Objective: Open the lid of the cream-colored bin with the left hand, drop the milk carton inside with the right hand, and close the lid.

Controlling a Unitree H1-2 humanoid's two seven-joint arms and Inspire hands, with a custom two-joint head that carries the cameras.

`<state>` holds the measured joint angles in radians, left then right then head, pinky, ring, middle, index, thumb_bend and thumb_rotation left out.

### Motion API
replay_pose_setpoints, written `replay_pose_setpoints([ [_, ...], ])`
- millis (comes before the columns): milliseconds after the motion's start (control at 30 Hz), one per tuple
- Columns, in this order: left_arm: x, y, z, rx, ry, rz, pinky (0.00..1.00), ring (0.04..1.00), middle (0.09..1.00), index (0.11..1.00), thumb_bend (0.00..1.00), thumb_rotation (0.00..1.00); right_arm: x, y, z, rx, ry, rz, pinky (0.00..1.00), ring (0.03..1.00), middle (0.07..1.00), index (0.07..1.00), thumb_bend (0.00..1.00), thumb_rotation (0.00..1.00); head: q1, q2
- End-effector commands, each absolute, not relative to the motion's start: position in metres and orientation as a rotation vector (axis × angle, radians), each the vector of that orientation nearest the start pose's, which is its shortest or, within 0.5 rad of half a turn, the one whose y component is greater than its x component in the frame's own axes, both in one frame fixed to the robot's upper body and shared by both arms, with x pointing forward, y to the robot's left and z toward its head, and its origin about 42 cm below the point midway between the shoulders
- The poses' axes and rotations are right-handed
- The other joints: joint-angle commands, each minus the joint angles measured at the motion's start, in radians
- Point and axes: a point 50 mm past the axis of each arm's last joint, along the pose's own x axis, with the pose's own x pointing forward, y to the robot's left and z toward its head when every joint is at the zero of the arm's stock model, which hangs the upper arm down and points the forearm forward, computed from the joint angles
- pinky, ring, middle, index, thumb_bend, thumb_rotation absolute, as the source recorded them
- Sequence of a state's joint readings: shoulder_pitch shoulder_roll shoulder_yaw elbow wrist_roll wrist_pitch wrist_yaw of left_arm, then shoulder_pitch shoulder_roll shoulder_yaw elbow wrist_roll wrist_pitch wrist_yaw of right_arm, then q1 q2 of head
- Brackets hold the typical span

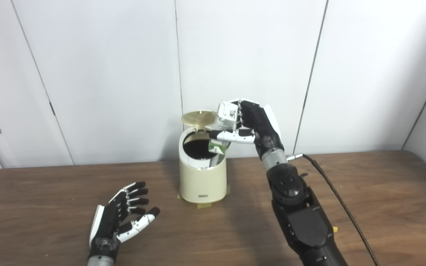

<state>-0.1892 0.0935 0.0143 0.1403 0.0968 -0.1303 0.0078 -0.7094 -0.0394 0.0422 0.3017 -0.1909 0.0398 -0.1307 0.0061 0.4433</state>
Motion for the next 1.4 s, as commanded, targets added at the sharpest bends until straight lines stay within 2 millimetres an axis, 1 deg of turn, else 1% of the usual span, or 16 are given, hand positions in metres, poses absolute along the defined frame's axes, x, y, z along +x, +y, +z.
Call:
replay_pose_setpoints([
  [0,0.351,0.217,0.138,0.176,-0.226,-0.026,0.60,0.683,0.749,0.764,0.69,0.12,0.482,-0.140,0.321,-0.246,-0.503,0.033,0.32,0.399,0.497,0.542,0.51,0.00,0.010,0.002],
  [100,0.351,0.212,0.139,0.165,-0.223,-0.025,0.62,0.688,0.750,0.763,0.69,0.12,0.485,-0.136,0.322,-0.247,-0.498,0.036,0.33,0.398,0.489,0.541,0.51,0.00,0.022,0.004],
  [267,0.351,0.208,0.139,0.151,-0.230,-0.022,0.60,0.685,0.748,0.761,0.70,0.11,0.489,-0.127,0.322,-0.258,-0.495,0.046,0.32,0.391,0.486,0.544,0.51,0.00,0.030,0.007],
  [467,0.351,0.206,0.141,0.136,-0.234,-0.023,0.59,0.684,0.750,0.763,0.70,0.11,0.494,-0.115,0.318,-0.242,-0.509,0.076,0.31,0.387,0.488,0.548,0.51,0.00,0.038,0.011],
  [600,0.351,0.204,0.142,0.140,-0.235,-0.022,0.60,0.690,0.755,0.764,0.70,0.12,0.498,-0.110,0.315,-0.274,-0.509,0.083,0.31,0.393,0.492,0.544,0.51,0.00,0.047,0.016],
  [733,0.349,0.203,0.143,0.138,-0.239,-0.021,0.58,0.681,0.750,0.761,0.69,0.11,0.503,-0.104,0.312,-0.305,-0.516,0.092,0.31,0.395,0.493,0.545,0.51,0.00,0.051,0.021],
  [867,0.347,0.203,0.144,0.144,-0.242,-0.020,0.59,0.680,0.749,0.759,0.69,0.12,0.510,-0.099,0.309,-0.322,-0.516,0.100,0.31,0.393,0.496,0.544,0.51,0.00,0.054,0.024],
  [1000,0.346,0.202,0.145,0.153,-0.240,-0.021,0.60,0.679,0.746,0.758,0.69,0.12,0.515,-0.096,0.306,-0.328,-0.514,0.105,0.30,0.391,0.495,0.541,0.51,0.00,0.060,0.028],
  [1133,0.344,0.201,0.145,0.138,-0.239,-0.025,0.58,0.683,0.751,0.760,0.69,0.10,0.518,-0.094,0.304,-0.332,-0.511,0.106,0.30,0.391,0.497,0.541,0.51,0.00,0.061,0.031],
  [1367,0.343,0.201,0.146,0.140,-0.238,-0.019,0.57,0.670,0.747,0.761,0.68,0.10,0.517,-0.094,0.296,-0.336,-0.524,0.112,0.31,0.392,0.495,0.542,0.51,0.00,0.058,0.040],
])
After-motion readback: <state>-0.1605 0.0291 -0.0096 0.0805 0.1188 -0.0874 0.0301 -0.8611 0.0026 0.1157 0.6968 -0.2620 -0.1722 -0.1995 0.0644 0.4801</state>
